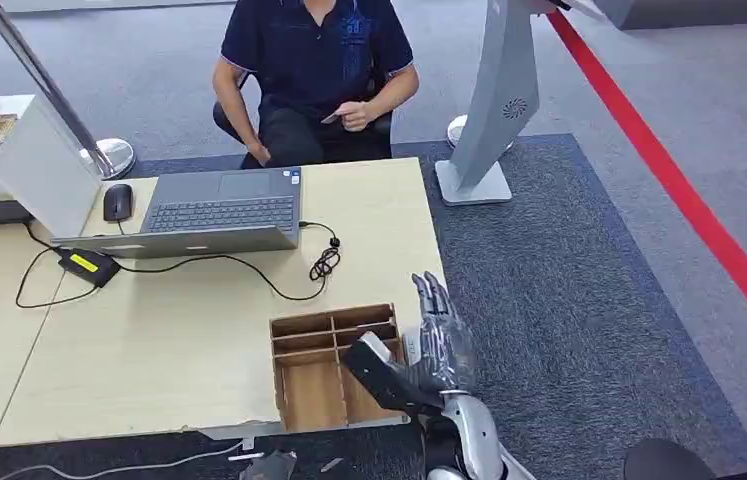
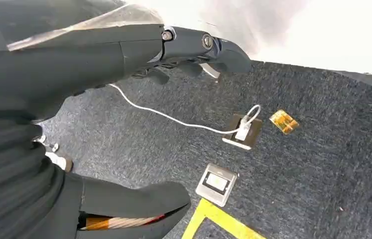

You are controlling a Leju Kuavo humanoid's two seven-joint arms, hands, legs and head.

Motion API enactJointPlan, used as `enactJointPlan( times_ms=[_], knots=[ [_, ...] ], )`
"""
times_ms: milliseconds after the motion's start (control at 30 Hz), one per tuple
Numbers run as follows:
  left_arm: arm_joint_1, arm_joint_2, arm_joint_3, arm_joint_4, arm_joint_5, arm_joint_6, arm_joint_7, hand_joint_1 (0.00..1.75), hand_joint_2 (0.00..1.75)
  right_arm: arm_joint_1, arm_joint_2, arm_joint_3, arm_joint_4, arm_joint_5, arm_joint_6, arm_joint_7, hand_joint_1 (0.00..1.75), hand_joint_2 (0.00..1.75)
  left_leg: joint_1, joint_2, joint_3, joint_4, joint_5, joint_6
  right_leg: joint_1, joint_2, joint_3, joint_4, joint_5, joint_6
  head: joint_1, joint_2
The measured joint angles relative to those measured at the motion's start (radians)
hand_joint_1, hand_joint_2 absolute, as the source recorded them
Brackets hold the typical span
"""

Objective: Pass the card to the sensor for recognition and then transmit it.

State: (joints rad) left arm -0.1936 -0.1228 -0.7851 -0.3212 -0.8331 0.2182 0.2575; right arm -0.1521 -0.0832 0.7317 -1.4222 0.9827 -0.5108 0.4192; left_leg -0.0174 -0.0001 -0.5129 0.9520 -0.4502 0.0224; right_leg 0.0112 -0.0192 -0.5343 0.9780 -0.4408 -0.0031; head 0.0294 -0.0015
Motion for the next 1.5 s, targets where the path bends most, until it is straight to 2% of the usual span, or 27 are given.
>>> enactJointPlan(
  times_ms=[500, 900, 1500],
  knots=[
    [-0.028, -0.003, 0.000, -0.002, -0.022, -0.057, -0.001, 0.00, 1.75, -0.032, 0.038, -0.004, 0.049, 0.000, 0.007, -0.011, 0.00, 1.75, 0.000, 0.000, 0.000, 0.000, 0.000, 0.000, 0.000, 0.000, 0.000, 0.000, 0.000, 0.000, 0.000, 0.000],
    [-0.033, -0.005, 0.001, -0.016, -0.041, -0.072, 0.004, 0.00, 1.75, -0.070, 0.073, -0.004, 0.073, -0.003, 0.017, -0.029, 0.00, 1.75, 0.000, 0.000, 0.000, 0.000, 0.000, 0.000, 0.000, 0.000, 0.000, 0.000, 0.000, 0.000, 0.000, 0.000],
    [-0.035, -0.006, 0.004, -0.019, -0.046, -0.075, 0.002, 0.00, 1.75, -0.073, 0.082, -0.004, 0.090, -0.003, 0.018, -0.028, 0.00, 1.75, 0.000, 0.000, 0.000, 0.000, 0.000, 0.000, 0.000, 0.000, 0.000, 0.000, 0.000, 0.000, 0.000, 0.000]
  ],
)
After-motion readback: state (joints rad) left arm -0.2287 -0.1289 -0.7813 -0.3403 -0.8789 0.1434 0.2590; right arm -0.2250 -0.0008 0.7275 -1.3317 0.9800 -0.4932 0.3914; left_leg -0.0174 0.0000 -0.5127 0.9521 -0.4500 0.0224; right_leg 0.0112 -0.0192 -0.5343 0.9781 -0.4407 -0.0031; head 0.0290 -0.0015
